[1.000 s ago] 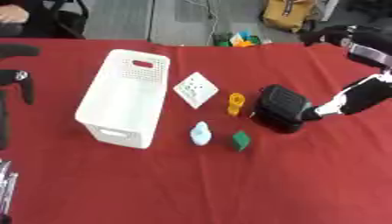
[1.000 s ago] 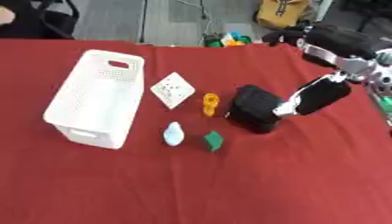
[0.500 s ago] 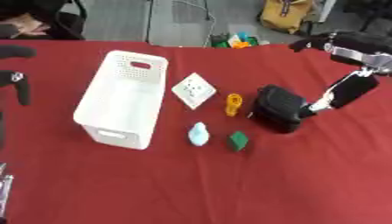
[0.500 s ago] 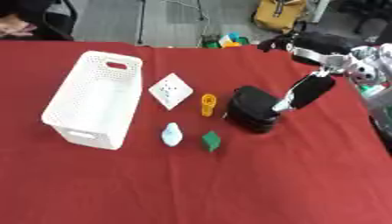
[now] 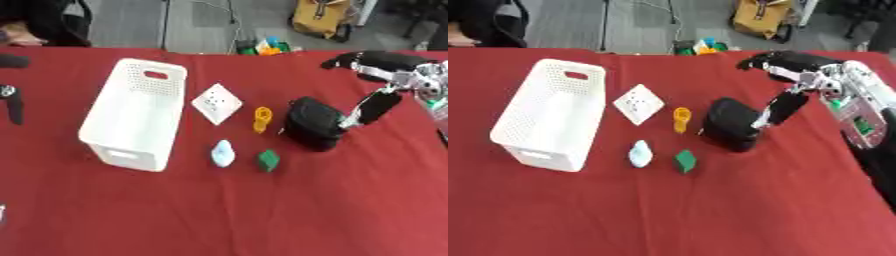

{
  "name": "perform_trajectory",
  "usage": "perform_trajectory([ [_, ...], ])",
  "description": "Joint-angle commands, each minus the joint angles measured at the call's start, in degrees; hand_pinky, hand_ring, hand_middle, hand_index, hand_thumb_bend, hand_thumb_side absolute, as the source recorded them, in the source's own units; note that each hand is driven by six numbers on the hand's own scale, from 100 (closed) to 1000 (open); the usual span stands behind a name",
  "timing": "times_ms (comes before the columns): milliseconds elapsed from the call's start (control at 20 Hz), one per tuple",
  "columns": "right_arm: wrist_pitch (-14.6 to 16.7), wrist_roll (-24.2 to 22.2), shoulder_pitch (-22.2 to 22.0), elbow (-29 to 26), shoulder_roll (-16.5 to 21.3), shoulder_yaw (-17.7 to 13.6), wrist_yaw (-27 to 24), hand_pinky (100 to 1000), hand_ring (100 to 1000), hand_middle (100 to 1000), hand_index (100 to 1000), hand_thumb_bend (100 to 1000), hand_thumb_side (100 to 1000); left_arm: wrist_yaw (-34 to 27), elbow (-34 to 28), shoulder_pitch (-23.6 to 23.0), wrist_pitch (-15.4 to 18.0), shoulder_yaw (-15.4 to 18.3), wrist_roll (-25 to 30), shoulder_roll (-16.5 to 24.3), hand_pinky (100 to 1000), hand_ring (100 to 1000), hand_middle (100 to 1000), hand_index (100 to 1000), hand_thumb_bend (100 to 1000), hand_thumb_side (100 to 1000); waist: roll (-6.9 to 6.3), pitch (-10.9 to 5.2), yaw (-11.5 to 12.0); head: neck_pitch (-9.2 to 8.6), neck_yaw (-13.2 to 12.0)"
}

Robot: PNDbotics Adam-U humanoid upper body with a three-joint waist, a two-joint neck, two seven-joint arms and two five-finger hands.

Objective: Pick up objects on the table and place them in the box.

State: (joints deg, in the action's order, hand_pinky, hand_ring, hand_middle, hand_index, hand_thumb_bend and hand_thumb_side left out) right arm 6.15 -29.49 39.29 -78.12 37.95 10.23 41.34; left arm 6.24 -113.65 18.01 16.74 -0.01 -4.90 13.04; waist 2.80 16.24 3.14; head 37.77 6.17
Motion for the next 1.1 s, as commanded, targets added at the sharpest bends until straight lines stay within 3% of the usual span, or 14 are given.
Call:
perform_trajectory([
  [50,-1.12,2.17,0.71,0.37,-0.16,-1.09,0.64,993,964,902,1000,927,398,-0.22,-0.94,0.28,-0.02,-0.04,0.19,0.65,158,652,742,869,100,1000,-0.14,-1.25,-0.13,0.02,-0.45],
  [100,-1.81,2.87,0.60,0.16,-0.49,-1.13,1.00,993,964,902,1000,927,398,-0.22,-0.94,0.27,-0.02,-0.03,0.20,0.66,158,652,742,869,100,1000,-0.14,-1.25,-0.16,0.00,-0.59],
  [150,-3.08,3.50,0.39,-0.52,-1.34,-1.61,1.73,1000,971,903,1000,1000,451,-0.22,-0.94,0.26,-0.02,-0.06,0.23,0.64,158,652,743,869,100,1000,-0.14,-1.22,-0.28,-0.03,-1.26],
  [400,-9.41,0.73,-0.01,-4.13,-4.22,-2.80,3.55,987,961,896,1000,1000,441,-0.35,-0.94,0.28,-0.05,-0.12,0.32,0.56,160,652,743,869,100,1000,-0.04,-1.27,-0.56,0.37,-3.63],
  [650,-9.24,-1.09,0.32,-2.03,-4.74,-2.30,3.06,916,911,888,1000,967,421,-0.53,-0.94,0.38,-0.14,-0.29,0.52,0.44,158,653,743,869,100,1000,-0.07,-1.16,-0.29,0.08,-4.27],
  [1100,-10.37,-1.20,0.78,0.30,-6.64,-2.57,2.53,885,907,889,1000,981,419,-0.65,-0.94,0.60,-0.27,-0.38,0.74,0.30,158,653,743,869,100,1000,-0.01,-0.89,-0.36,-0.41,-5.30],
])
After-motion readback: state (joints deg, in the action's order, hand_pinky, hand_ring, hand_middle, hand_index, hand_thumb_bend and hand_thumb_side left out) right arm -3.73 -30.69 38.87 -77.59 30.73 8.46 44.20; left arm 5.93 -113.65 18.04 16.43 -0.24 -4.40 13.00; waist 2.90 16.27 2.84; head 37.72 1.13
